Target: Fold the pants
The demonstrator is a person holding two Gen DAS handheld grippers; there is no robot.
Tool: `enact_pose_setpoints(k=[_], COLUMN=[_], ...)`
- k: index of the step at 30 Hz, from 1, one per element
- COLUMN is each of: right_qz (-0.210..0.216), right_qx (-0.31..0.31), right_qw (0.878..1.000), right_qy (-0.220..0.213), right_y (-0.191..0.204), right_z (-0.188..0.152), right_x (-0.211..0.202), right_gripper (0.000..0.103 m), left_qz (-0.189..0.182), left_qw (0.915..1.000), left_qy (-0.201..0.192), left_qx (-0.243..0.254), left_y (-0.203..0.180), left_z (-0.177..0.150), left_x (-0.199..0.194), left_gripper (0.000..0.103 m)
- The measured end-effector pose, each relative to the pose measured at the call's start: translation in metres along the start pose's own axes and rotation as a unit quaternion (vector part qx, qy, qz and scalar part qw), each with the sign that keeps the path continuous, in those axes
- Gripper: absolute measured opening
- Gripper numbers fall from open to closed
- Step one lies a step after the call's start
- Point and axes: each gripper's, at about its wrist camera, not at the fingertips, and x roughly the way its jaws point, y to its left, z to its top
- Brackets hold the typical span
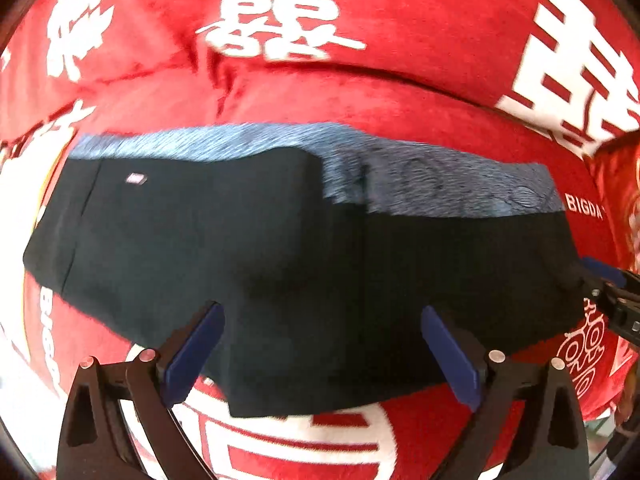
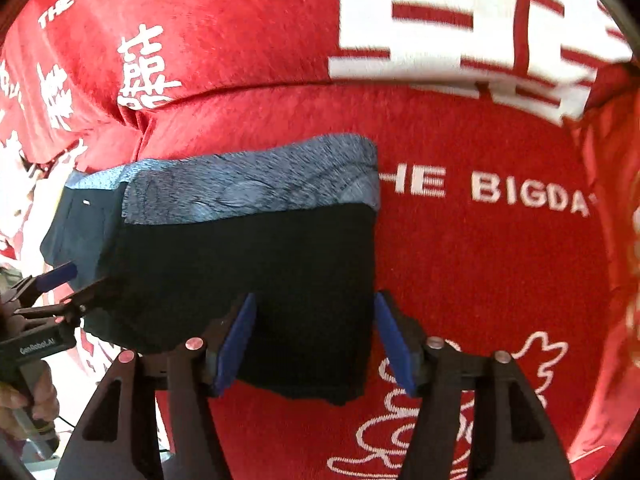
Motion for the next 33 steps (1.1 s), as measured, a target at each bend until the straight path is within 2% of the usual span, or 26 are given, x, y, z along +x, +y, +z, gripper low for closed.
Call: enact_pose_setpoints(k=[3,6,12,15,16,18,29,33], right_qz=[0.0,0.004,0.026,0.034,0.027,-0.003,-0.04,-0.059], right_qx=[-0.022,-0.047,-0.048,-0.052,-0.05,-0.06,-0.044,-0.06], right_qw=[0.999,0.998,0.998,0.997,0.997,0.998,0.997,0.995], right_qy=[-0.027,-0.033,-0.011,0.043,0.05,0.031,0.051,0.055], right_y=[0.025,0.053,0.108,0.135,0.139,0.151,0.169,0.185], right_z=[0.003,0.009,0.016,0.007,0.004,-0.002,-0.005,-0.01], right_x=[-0.013,-0.013,0.013,0.048,0.054,0.054,0.057,0.061], right_gripper=[0.065,0.071,0.075,0.077,0.079,0.082,0.085,0.086], left_qz=[0.001,0.01,0.023,0.022,0.021,0.019,0.006,0.01], left_qw=[0.9998,0.9997,0.9988,0.9984,0.9982,0.998,0.9963,0.9956], left_qy=[0.011,0.022,0.044,0.052,0.055,0.058,0.068,0.066], left_qx=[-0.014,-0.009,0.003,-0.005,-0.008,-0.013,-0.053,-0.067], left_y=[0.013,0.023,0.049,0.067,0.074,0.087,0.148,0.168], left_z=[-0.004,-0.008,-0.014,-0.017,-0.017,-0.021,-0.033,-0.038], left_x=[0.002,0.004,0.005,0.005,0.006,0.006,0.012,0.013], left_gripper=[0.099,0.099,0.099,0.099,0.099,0.099,0.099,0.099])
